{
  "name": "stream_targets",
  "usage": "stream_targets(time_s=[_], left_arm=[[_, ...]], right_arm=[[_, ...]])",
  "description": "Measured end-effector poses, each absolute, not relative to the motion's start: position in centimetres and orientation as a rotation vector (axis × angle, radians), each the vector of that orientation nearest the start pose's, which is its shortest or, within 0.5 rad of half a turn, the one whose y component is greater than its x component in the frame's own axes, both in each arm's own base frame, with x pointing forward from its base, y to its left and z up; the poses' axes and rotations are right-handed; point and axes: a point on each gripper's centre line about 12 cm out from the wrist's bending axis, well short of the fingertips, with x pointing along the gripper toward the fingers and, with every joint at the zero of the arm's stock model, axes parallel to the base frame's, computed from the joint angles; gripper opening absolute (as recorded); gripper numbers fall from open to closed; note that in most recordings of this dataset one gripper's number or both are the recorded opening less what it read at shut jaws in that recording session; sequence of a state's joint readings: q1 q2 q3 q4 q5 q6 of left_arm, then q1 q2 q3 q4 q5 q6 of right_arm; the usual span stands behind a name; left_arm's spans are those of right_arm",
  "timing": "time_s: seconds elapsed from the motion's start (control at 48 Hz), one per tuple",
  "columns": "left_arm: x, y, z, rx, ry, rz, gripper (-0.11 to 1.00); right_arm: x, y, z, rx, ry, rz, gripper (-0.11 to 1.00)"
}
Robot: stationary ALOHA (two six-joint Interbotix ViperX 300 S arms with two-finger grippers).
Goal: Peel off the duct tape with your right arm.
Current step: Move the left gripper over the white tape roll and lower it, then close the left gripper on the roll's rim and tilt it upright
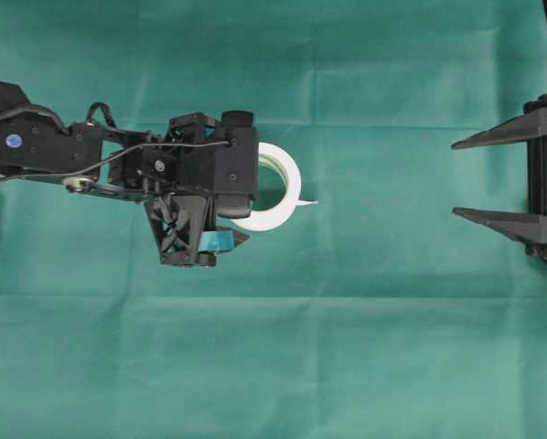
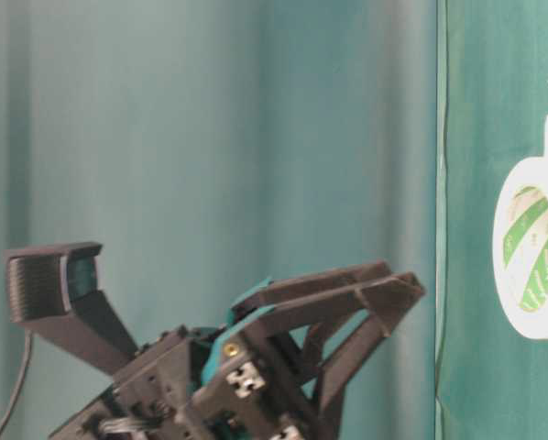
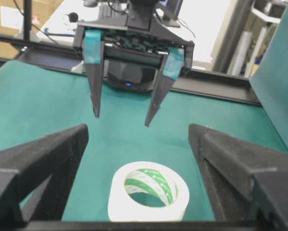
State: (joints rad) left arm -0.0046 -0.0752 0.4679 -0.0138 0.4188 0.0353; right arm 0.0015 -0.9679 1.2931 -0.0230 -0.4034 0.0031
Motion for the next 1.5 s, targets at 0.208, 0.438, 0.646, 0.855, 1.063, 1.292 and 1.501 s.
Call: stream_targets(time_s=[0.208,0.438,0.646,0.855,1.063,1.292,1.501], left_arm=[[40.0,0.1,21.2,0.023,0.856,-0.013,0.93],[40.5,0.5,19.0,0.020,0.910,-0.006,0.93],[41.0,0.5,16.9,0.017,0.945,-0.006,0.93],[41.5,0.5,15.6,0.016,0.946,-0.005,0.93],[41.8,0.5,14.2,0.017,0.962,-0.005,0.93],[42.2,0.7,12.5,0.015,0.977,-0.001,0.93],[42.6,0.7,11.6,0.016,0.982,-0.001,0.93]], right_arm=[[18.9,0.1,26.0,-0.018,-0.081,0.010,0.80],[18.9,0.2,26.0,-0.018,-0.081,0.011,0.80],[18.9,0.2,26.1,-0.018,-0.084,0.011,0.80],[18.9,0.2,26.0,-0.018,-0.084,0.011,0.80],[18.9,0.1,26.0,-0.018,-0.083,0.010,0.80],[18.8,0.2,25.8,-0.017,-0.077,0.011,0.80],[18.8,0.2,25.7,-0.018,-0.075,0.012,0.80]])
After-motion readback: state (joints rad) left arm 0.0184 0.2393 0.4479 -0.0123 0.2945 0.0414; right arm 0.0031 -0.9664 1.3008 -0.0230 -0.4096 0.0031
